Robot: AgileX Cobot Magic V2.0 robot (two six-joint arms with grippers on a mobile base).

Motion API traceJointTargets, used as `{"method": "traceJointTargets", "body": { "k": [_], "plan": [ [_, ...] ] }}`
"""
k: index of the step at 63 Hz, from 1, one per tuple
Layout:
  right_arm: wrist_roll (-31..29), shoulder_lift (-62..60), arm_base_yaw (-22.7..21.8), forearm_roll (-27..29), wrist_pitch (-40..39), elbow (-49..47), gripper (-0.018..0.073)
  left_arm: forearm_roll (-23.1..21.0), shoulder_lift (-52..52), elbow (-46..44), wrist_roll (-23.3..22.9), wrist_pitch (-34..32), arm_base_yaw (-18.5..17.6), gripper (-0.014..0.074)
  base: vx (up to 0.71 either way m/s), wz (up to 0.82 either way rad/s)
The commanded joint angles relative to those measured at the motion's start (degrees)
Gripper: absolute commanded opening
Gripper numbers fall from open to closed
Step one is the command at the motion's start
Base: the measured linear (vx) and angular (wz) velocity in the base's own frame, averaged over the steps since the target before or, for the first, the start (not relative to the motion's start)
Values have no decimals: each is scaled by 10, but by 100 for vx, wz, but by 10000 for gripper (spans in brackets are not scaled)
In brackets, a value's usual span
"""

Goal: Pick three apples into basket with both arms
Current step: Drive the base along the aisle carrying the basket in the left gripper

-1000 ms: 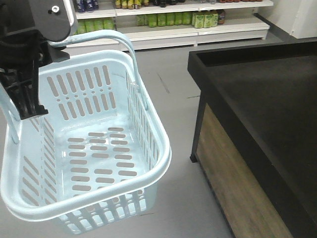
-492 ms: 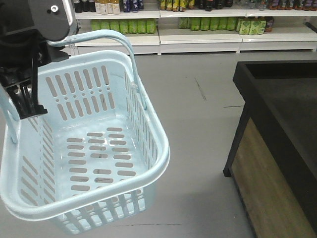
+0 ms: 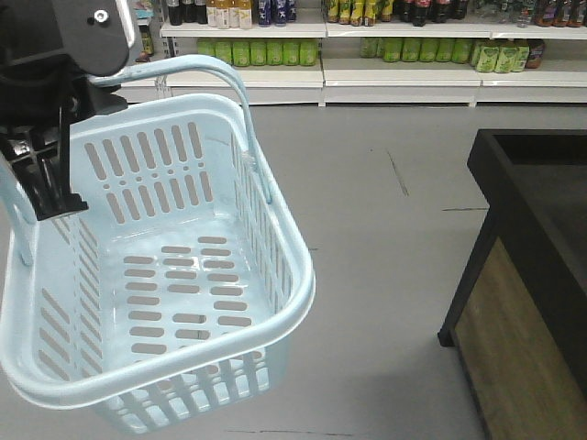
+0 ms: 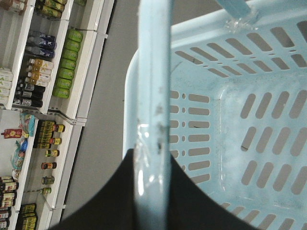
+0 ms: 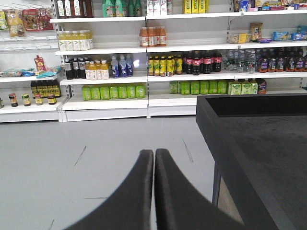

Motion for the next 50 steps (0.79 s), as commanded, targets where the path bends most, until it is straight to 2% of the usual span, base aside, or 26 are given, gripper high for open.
{"method": "traceJointTargets", "body": {
  "k": [1,50],
  "plan": [
    [-1,-7,0,-6,-46,7,-8,10,-16,-21,-9,-43,1,-6,9,5],
    [-1,-7,0,-6,-46,7,-8,10,-16,-21,-9,-43,1,-6,10,2]
  ]
}}
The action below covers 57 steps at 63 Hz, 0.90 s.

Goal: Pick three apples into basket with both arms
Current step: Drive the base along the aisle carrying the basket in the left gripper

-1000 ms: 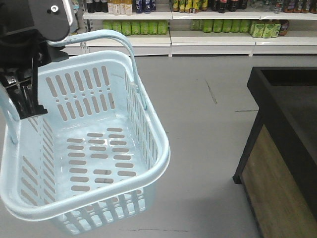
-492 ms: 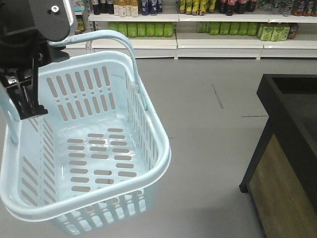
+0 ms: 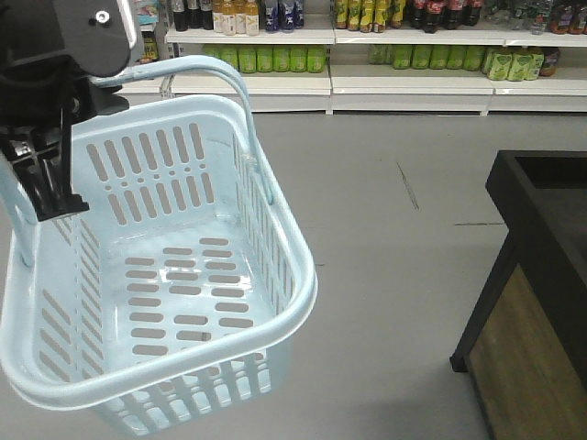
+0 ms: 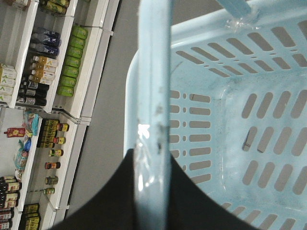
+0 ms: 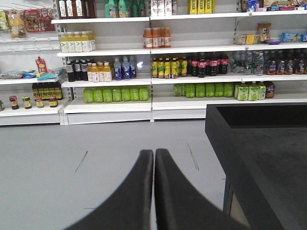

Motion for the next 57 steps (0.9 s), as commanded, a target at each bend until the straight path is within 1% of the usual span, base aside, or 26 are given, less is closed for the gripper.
{"method": "traceJointTargets", "body": {
  "k": [1,57],
  "plan": [
    [-1,-7,0,-6,-46,7,-8,10,-16,-21,-9,-43,1,-6,12,2],
    [-1,-7,0,-6,-46,7,-8,10,-16,-21,-9,-43,1,-6,14,3]
  ]
}}
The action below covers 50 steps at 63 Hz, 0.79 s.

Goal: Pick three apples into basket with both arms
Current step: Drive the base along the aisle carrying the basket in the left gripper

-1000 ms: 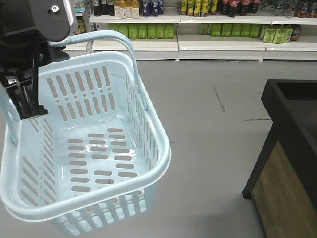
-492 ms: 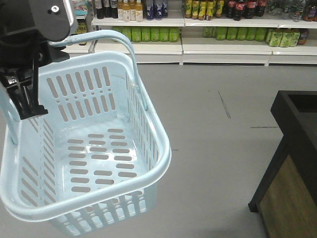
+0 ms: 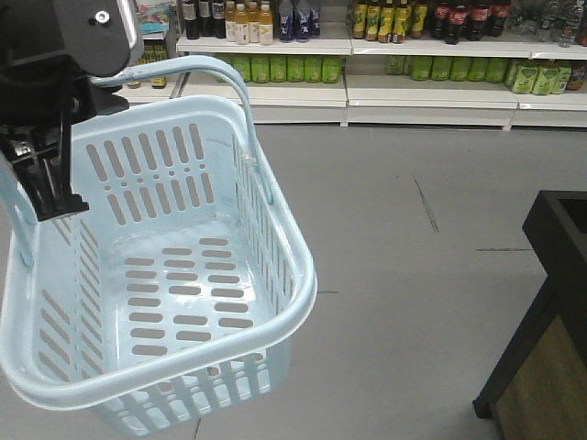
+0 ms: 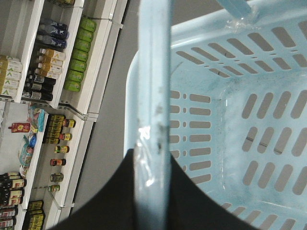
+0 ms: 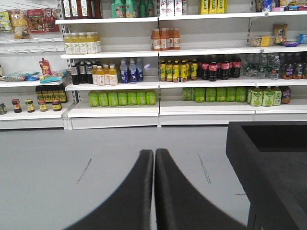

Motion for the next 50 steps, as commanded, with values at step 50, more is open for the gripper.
{"method": "traceJointTargets", "body": {
  "k": [50],
  "plan": [
    [-1,-7,0,-6,-46,7,-8,10,-16,-21,-9,-43,1,-6,10,0]
  ]
}}
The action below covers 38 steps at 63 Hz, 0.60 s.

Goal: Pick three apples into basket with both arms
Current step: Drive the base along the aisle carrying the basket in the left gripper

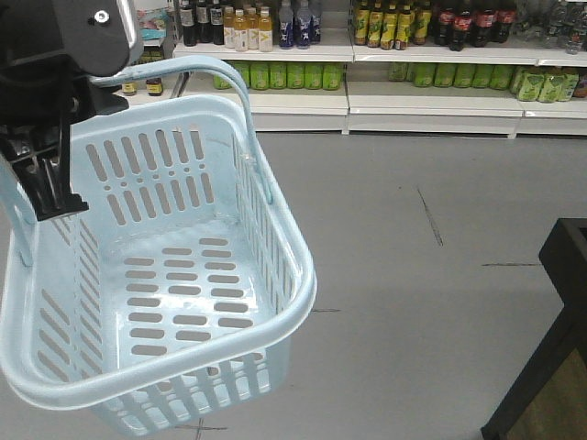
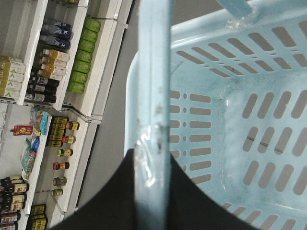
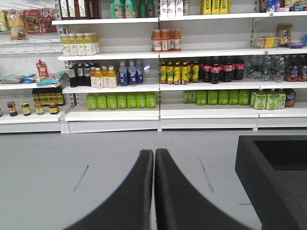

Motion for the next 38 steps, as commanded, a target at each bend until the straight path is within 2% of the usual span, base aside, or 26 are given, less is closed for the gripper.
{"method": "traceJointTargets", "body": {
  "k": [1,38],
  "plan": [
    [-1,-7,0,-6,-46,7,-8,10,-16,-21,-9,-43,1,-6,8,-2],
    [-1,-7,0,-6,-46,7,-8,5,-15,-21,-9,-43,1,-6,1,-2]
  ]
}}
